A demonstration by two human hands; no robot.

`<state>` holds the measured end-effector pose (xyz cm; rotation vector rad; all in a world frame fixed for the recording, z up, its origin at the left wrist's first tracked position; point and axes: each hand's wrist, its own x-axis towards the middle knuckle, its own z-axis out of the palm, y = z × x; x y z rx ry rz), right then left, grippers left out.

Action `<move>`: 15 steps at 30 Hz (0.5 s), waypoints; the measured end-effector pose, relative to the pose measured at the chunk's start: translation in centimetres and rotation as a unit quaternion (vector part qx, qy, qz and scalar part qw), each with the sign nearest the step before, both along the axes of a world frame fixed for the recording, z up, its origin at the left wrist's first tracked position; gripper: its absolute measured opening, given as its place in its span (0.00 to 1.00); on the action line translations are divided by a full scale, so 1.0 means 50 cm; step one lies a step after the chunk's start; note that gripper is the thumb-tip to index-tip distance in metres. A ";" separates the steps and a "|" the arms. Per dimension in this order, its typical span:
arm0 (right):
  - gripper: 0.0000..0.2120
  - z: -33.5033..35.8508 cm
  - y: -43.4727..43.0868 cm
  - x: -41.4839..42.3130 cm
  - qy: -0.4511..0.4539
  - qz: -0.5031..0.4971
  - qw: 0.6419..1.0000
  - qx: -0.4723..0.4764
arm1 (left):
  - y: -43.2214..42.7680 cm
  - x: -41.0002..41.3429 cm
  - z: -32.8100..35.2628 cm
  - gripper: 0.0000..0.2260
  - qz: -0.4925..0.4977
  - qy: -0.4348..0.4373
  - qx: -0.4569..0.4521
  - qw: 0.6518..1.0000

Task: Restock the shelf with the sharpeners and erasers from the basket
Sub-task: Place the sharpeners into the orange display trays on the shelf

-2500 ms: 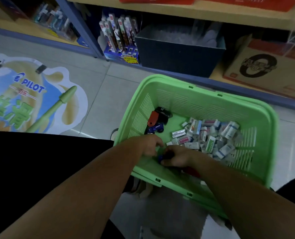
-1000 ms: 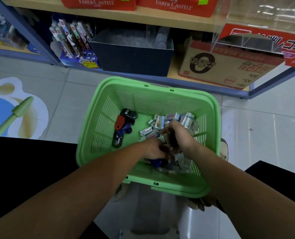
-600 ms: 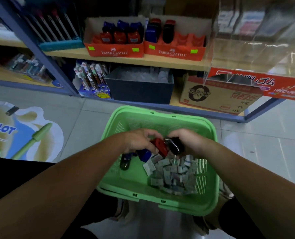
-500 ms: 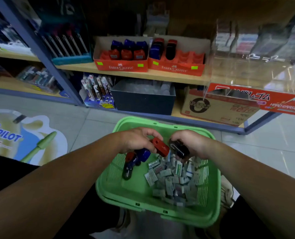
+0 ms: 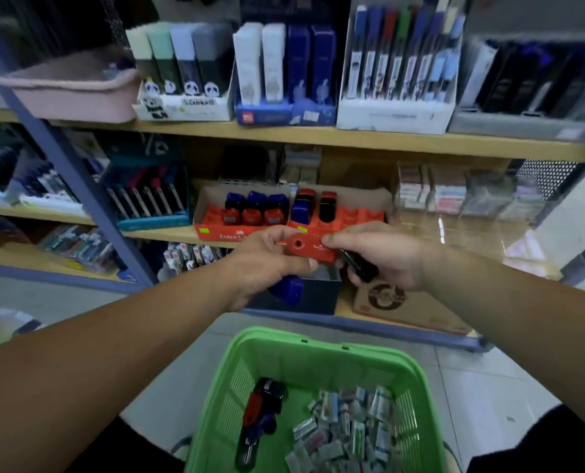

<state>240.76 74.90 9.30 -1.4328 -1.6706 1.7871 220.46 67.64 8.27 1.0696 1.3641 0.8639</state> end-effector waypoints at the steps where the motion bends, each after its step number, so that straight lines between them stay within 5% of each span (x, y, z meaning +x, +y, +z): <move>1: 0.17 0.001 0.004 -0.005 0.015 -0.008 1.000 0.007 | 0.007 0.005 -0.003 0.24 0.006 -0.007 -0.006 1.000; 6: 0.12 -0.011 0.011 -0.062 0.040 -0.078 0.994 0.060 | 0.044 0.034 -0.030 0.29 0.088 -0.087 -0.033 0.992; 15: 0.10 -0.032 0.035 -0.135 0.121 -0.207 0.971 0.010 | 0.094 0.051 -0.052 0.12 0.065 0.002 -0.019 0.998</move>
